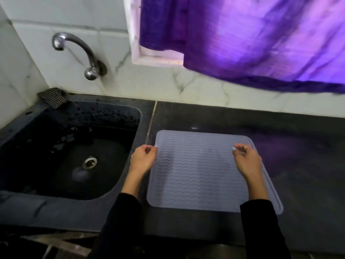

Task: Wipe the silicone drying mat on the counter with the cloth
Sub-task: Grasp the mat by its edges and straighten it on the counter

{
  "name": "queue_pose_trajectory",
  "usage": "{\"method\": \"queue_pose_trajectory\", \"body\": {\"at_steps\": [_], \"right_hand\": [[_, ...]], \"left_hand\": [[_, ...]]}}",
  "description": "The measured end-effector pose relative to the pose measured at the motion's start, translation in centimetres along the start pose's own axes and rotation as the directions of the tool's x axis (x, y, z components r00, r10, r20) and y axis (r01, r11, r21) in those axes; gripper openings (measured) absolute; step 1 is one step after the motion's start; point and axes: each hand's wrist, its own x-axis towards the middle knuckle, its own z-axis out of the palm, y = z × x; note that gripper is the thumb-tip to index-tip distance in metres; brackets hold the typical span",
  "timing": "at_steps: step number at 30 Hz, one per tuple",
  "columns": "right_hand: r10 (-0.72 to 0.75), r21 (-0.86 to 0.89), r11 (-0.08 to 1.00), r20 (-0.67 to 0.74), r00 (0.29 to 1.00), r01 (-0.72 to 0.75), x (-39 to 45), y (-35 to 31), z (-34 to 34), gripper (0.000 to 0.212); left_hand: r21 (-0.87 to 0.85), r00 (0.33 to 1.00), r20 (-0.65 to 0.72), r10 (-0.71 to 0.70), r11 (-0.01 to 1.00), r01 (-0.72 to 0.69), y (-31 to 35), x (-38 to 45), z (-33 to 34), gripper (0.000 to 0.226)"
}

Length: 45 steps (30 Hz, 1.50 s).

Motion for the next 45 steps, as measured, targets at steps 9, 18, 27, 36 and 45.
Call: {"method": "queue_pose_trajectory", "body": {"at_steps": [9, 18, 27, 36, 45], "right_hand": [[0.291, -0.375, 0.876, -0.091, 0.952, -0.304, 2.4, 5.7, -3.6, 0.05], [0.397, -0.323, 0.852, -0.114, 0.91, -0.412, 4.2, 5.3, -3.3, 0.05], [0.219, -0.185, 0.953, -0.122, 0.968, -0.239, 8.4, -1.2, -5.4, 0.015], [-0.349, -0.237, 0.915, -0.058, 0.936, 0.326, 13.8, -14.8, -1.4, 0.027], [-0.542, -0.26, 0.719, 0.372, 0.754, 0.645, 19.5, -23.0, 11.3, 0.025]], "left_hand": [[0.363, 0.997, -0.076, -0.027, 0.93, 0.053, -0.1, 0.3, 3.3, 0.027], [0.377, 0.985, -0.091, -0.144, 0.911, 0.168, 0.4, 3.5, 4.1, 0.034], [0.065, 0.972, 0.138, -0.188, 0.981, 0.181, 1.0, 6.1, 2.4, 0.028], [-0.499, 0.958, 0.244, -0.149, 0.828, 0.256, 3.4, 0.6, -0.3, 0.012], [-0.689, 0.871, 0.287, -0.398, 0.546, 0.476, 0.9, 0.2, 2.6, 0.026]]}}
